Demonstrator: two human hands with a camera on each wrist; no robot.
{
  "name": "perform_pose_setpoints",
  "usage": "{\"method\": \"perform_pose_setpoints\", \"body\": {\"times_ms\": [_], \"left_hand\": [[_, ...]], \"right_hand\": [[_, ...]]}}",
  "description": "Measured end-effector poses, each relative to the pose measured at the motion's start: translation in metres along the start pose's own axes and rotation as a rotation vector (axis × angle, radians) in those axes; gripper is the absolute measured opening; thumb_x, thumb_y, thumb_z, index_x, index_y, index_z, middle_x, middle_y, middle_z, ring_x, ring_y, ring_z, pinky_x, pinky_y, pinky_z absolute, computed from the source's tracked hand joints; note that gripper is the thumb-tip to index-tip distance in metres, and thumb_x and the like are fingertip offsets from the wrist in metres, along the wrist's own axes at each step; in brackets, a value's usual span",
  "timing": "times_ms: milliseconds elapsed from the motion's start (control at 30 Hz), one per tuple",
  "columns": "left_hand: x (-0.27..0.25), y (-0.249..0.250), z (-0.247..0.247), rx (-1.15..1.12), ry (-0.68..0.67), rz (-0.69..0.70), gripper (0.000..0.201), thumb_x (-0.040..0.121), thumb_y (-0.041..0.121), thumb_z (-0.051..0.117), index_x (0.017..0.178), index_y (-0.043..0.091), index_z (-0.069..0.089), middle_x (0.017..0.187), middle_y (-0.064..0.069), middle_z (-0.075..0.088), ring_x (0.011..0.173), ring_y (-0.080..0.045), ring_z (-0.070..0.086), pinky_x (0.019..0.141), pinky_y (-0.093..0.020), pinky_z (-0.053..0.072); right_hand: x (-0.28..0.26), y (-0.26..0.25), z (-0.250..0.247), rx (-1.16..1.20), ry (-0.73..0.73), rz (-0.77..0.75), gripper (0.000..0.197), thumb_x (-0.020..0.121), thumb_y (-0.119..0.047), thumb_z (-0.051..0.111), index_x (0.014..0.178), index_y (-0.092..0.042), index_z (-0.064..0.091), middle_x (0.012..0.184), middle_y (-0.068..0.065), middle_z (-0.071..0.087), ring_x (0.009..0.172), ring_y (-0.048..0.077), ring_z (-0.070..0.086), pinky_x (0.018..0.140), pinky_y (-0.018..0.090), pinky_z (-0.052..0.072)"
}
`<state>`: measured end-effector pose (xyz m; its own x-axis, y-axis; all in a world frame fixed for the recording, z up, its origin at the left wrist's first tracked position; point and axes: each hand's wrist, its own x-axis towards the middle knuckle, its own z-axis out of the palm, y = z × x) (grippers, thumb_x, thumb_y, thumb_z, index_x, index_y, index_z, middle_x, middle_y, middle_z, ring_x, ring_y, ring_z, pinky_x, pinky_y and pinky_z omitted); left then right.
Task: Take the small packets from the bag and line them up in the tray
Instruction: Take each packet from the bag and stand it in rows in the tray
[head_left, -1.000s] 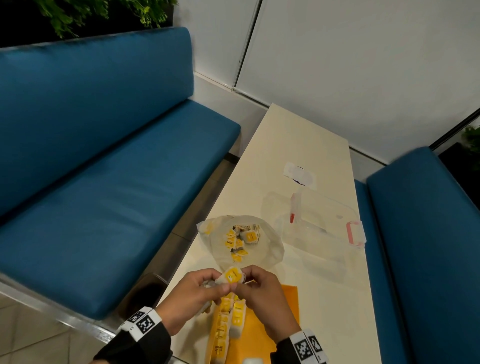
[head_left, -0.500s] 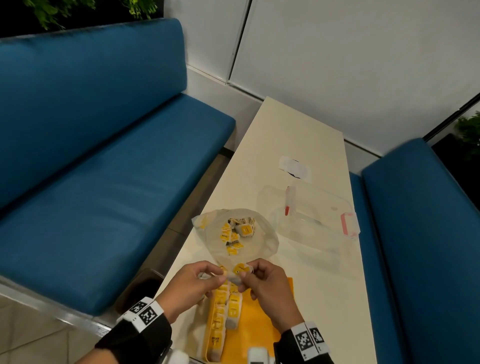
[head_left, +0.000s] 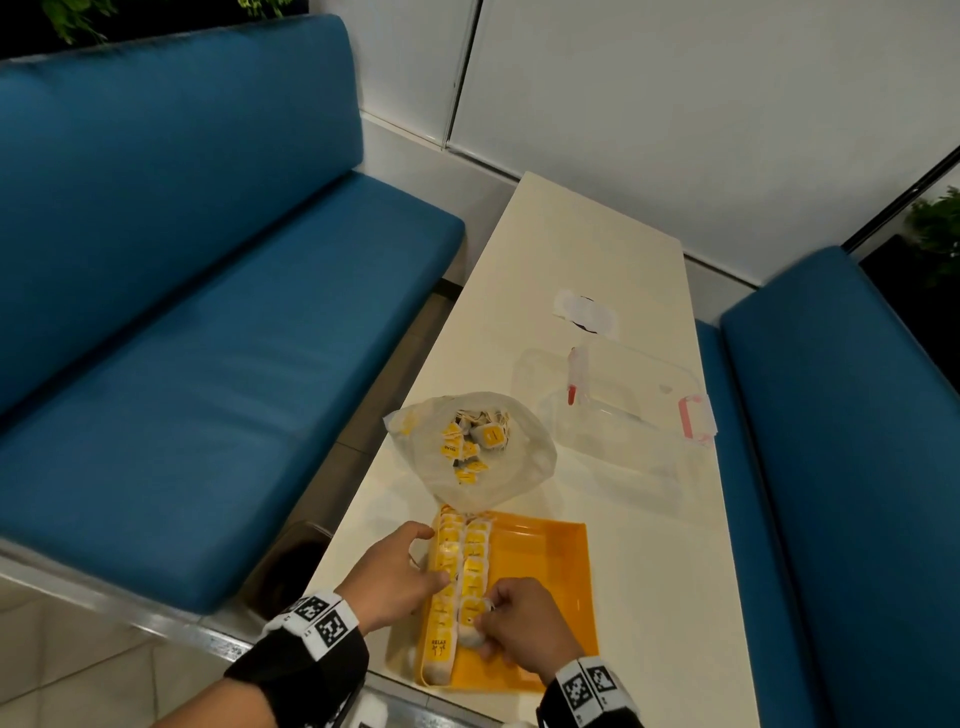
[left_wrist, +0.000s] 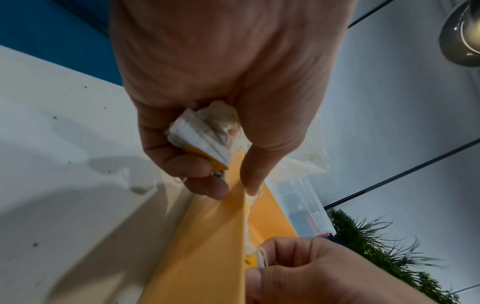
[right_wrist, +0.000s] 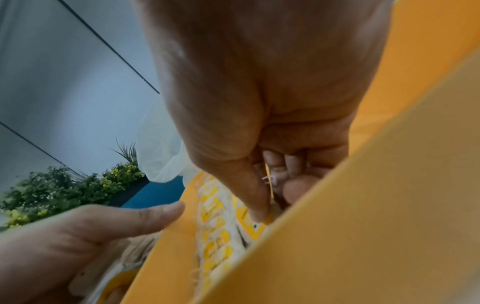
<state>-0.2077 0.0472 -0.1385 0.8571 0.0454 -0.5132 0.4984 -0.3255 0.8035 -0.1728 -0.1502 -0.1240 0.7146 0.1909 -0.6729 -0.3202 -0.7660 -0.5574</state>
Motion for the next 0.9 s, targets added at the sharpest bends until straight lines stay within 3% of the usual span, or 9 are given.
{"method": "perform_pose_setpoints", "body": {"times_ms": [100, 233, 400, 567, 667, 767, 900], "left_hand": [[-0.001, 0.000, 0.001, -0.014, -0.005, -0.001, 0.057, 0.091, 0.033, 0.075, 0.140, 0.028, 0.047, 0.091, 0.003, 0.067, 0.074, -0.011, 0.068, 0.055, -0.016, 0.048], [-0.005, 0.003, 0.000, -0.023, -0.018, -0.006, 0.055, 0.093, 0.034, 0.072, 0.142, 0.028, 0.046, 0.094, 0.003, 0.066, 0.072, -0.009, 0.065, 0.048, -0.012, 0.044], [-0.006, 0.004, 0.000, -0.037, -0.025, -0.016, 0.056, 0.094, 0.033, 0.071, 0.143, 0.027, 0.044, 0.094, 0.001, 0.067, 0.071, -0.009, 0.065, 0.047, -0.014, 0.045], [-0.007, 0.005, 0.002, -0.050, -0.022, -0.026, 0.054, 0.096, 0.033, 0.069, 0.143, 0.029, 0.044, 0.097, 0.002, 0.065, 0.074, -0.009, 0.065, 0.047, -0.014, 0.045], [-0.007, 0.005, 0.002, -0.055, -0.019, -0.033, 0.053, 0.096, 0.033, 0.068, 0.143, 0.030, 0.043, 0.096, 0.003, 0.065, 0.074, -0.009, 0.065, 0.046, -0.013, 0.045], [-0.007, 0.004, 0.002, -0.056, -0.012, -0.041, 0.053, 0.096, 0.034, 0.068, 0.142, 0.031, 0.044, 0.098, 0.003, 0.066, 0.077, -0.010, 0.067, 0.048, -0.014, 0.047], [-0.007, 0.004, 0.003, -0.064, -0.008, -0.046, 0.051, 0.095, 0.033, 0.069, 0.140, 0.031, 0.046, 0.098, 0.002, 0.067, 0.075, -0.011, 0.068, 0.050, -0.016, 0.048]], "right_hand": [[0.005, 0.002, 0.007, -0.032, 0.054, -0.010, 0.018, 0.084, -0.005, 0.065, 0.073, -0.016, 0.057, 0.065, 0.005, 0.066, 0.058, 0.023, 0.070, 0.042, 0.024, 0.044], [0.007, 0.003, 0.015, -0.087, 0.129, -0.022, 0.013, 0.081, -0.005, 0.063, 0.074, -0.016, 0.060, 0.069, 0.010, 0.071, 0.058, 0.024, 0.071, 0.056, 0.036, 0.059], [0.002, 0.002, 0.018, -0.052, 0.187, -0.001, 0.016, 0.084, -0.006, 0.060, 0.082, -0.016, 0.048, 0.082, 0.015, 0.071, 0.046, 0.016, 0.061, 0.042, 0.026, 0.047], [0.000, 0.004, 0.019, -0.058, 0.204, -0.023, 0.020, 0.085, -0.007, 0.059, 0.078, -0.018, 0.045, 0.075, 0.011, 0.068, 0.045, 0.016, 0.059, 0.043, 0.027, 0.047], [-0.001, 0.005, 0.018, -0.130, 0.207, -0.082, 0.019, 0.077, -0.011, 0.065, 0.072, -0.021, 0.048, 0.070, 0.001, 0.064, 0.053, 0.013, 0.060, 0.051, 0.025, 0.050], [-0.001, 0.006, 0.020, -0.202, 0.157, -0.109, 0.017, 0.065, -0.022, 0.072, 0.070, -0.023, 0.056, 0.078, -0.003, 0.068, 0.072, 0.014, 0.065, 0.065, 0.026, 0.054], [0.005, 0.006, 0.025, -0.274, 0.172, -0.149, 0.021, 0.069, -0.024, 0.074, 0.069, -0.028, 0.053, 0.087, -0.002, 0.069, 0.083, 0.012, 0.063, 0.073, 0.025, 0.051]]}}
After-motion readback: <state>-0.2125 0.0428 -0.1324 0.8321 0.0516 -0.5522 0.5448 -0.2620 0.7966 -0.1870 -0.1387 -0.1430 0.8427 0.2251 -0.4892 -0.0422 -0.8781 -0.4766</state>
